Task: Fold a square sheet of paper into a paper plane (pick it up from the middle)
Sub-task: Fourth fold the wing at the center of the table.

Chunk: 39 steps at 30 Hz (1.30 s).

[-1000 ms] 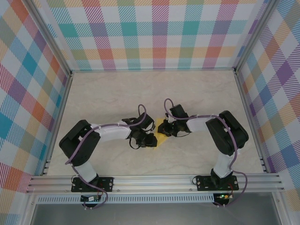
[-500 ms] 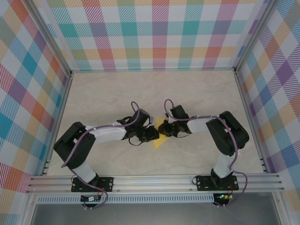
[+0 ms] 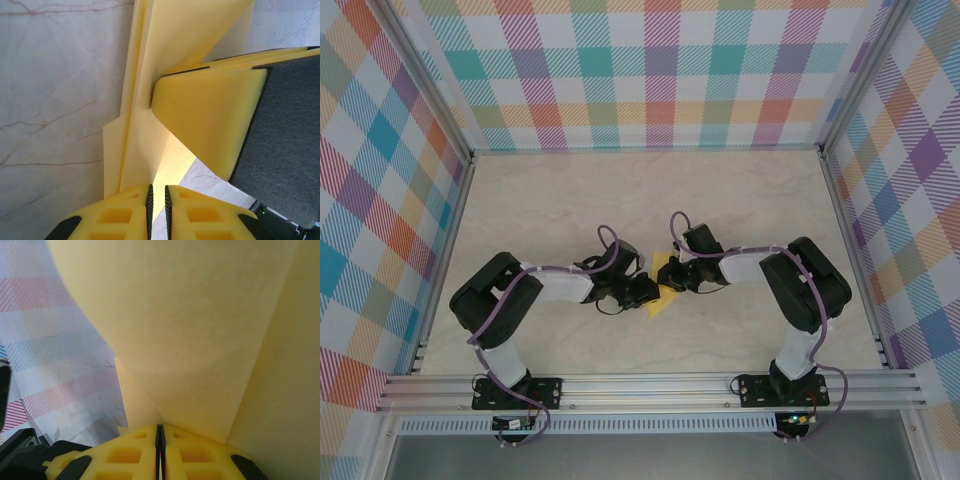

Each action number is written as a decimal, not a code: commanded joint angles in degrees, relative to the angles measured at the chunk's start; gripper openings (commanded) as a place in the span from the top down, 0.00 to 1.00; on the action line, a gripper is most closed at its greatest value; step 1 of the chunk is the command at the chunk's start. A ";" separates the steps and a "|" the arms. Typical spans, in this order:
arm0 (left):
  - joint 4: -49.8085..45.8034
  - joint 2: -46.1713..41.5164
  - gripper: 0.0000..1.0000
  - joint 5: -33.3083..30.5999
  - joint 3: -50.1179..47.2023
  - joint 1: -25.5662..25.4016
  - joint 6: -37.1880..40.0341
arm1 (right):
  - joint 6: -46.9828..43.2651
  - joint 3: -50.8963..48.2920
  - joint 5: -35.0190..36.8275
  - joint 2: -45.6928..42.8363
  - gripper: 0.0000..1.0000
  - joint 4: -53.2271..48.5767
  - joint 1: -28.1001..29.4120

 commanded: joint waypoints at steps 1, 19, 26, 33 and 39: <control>1.65 1.47 0.84 2.80 -2.02 0.52 -1.24 | -1.44 -2.43 3.29 2.71 0.88 -6.46 -0.28; -16.53 -5.88 0.84 4.21 -3.47 -0.54 9.12 | -1.39 -2.58 3.74 3.07 0.88 -7.60 -0.44; -14.44 -13.03 0.82 -2.21 -1.89 -0.59 4.30 | -1.14 -3.15 3.67 2.91 0.88 -7.08 -0.44; -4.55 -7.51 0.82 1.20 0.74 -1.02 0.12 | -0.96 -3.19 3.27 3.58 0.89 -6.36 -0.45; 2.77 -1.07 0.83 2.95 1.45 -1.42 -3.61 | -1.14 -3.11 3.22 3.66 0.89 -6.42 -0.45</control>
